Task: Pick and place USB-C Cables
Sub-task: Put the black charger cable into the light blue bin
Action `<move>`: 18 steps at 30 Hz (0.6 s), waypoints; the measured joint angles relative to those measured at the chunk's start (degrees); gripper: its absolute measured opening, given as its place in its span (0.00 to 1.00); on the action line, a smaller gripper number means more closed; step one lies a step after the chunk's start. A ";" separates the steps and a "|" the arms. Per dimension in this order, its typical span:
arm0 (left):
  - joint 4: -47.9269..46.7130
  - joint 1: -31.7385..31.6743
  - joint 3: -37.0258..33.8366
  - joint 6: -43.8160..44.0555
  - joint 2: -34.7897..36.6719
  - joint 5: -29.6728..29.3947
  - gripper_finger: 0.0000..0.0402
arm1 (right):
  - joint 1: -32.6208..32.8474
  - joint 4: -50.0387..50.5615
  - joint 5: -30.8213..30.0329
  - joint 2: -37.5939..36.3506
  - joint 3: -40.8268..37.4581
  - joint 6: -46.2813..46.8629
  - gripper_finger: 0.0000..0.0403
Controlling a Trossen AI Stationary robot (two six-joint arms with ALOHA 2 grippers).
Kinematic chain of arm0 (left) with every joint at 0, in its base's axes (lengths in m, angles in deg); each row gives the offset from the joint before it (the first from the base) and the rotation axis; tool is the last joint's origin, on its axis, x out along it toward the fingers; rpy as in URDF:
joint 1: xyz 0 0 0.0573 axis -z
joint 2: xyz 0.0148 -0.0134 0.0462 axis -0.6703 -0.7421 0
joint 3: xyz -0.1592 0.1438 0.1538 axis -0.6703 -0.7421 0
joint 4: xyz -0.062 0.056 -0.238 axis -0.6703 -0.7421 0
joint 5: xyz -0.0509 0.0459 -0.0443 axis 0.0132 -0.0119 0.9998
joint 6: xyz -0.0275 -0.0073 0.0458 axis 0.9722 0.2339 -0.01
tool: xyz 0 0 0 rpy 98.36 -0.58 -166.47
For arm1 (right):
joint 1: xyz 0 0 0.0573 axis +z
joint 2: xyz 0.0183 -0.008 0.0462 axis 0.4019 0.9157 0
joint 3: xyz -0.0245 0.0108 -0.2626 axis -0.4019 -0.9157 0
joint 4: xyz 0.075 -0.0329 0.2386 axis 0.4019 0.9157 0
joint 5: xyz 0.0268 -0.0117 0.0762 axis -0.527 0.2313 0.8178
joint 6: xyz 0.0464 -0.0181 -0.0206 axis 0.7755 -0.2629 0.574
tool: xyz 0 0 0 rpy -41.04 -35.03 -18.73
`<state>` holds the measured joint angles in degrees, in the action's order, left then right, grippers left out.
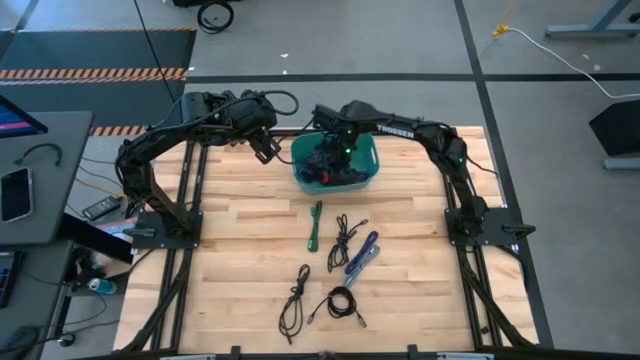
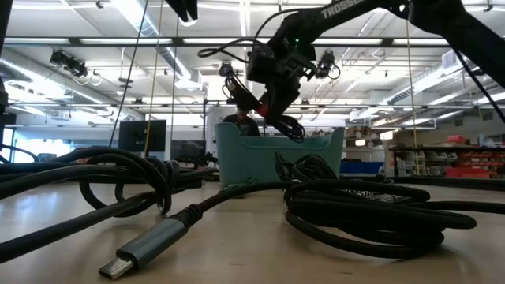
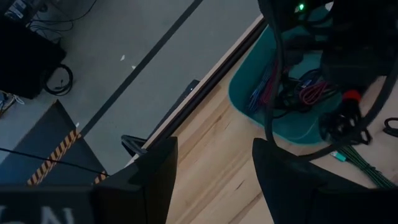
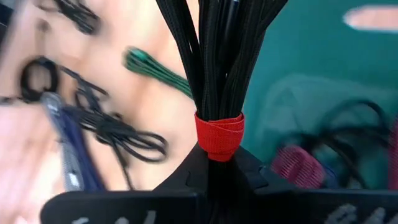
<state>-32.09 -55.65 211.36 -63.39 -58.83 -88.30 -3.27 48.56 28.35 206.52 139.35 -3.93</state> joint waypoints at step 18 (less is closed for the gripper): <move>0.00 0.00 0.00 0.00 0.00 0.00 0.54 | -3.85 -0.28 -10.15 0.44 -6.09 5.70 0.07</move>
<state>-32.09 -55.65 211.36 -63.40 -58.83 -88.30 -7.12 48.27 18.20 206.96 133.26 1.77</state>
